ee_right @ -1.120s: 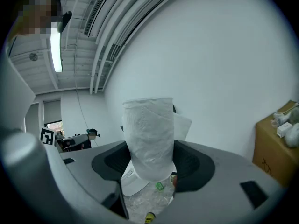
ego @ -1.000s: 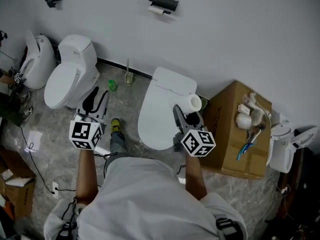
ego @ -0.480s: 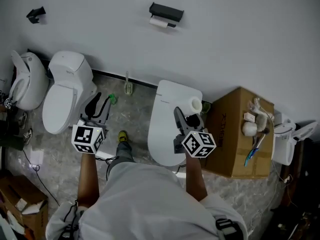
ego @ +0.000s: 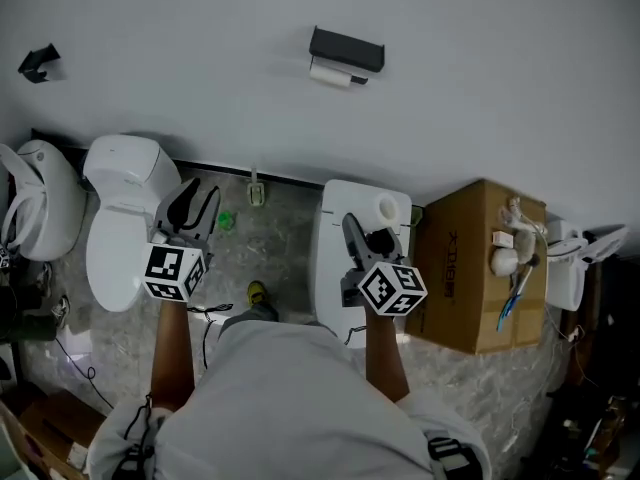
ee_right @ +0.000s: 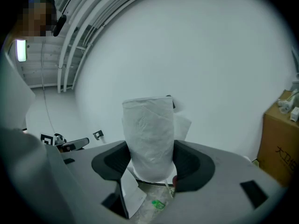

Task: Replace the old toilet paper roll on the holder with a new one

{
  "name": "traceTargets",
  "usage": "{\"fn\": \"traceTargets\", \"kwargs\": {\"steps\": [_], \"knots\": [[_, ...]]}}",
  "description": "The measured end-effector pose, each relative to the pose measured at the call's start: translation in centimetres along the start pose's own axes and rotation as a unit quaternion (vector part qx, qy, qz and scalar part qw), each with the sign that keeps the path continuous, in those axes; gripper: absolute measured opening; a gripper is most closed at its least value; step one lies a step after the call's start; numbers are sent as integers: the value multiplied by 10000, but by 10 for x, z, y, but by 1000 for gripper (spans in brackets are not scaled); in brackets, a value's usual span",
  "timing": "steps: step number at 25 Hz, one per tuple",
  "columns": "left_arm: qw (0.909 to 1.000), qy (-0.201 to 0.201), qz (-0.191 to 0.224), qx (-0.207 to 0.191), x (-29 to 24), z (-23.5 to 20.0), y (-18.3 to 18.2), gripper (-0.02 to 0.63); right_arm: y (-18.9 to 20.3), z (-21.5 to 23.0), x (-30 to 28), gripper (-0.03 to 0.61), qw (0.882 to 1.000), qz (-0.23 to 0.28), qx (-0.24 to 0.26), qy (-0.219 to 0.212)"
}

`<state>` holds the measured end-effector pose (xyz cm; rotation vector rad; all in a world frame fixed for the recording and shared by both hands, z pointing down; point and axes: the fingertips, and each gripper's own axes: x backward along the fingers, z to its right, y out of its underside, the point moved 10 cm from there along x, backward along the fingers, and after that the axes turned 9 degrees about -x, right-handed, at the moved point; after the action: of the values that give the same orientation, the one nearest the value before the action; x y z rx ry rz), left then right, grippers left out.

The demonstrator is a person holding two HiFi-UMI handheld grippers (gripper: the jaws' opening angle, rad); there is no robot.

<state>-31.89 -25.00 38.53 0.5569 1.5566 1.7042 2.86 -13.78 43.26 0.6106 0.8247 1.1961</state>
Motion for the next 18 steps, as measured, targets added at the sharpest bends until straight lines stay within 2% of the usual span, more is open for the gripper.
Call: {"fn": "traceTargets", "kwargs": {"steps": [4,10,18], "knots": [[9997,230,26,-14,-30,-20,1,150,0,0,-19,285,9997,-22,-108,219],[9981,609,6,-126,-71,-20,-1,150,-3,15,-32,285,9979,70,-440,471],[9960,733,-77,-502,-138,-20,-15,150,-27,52,-85,285,9968,117,-699,379]]}}
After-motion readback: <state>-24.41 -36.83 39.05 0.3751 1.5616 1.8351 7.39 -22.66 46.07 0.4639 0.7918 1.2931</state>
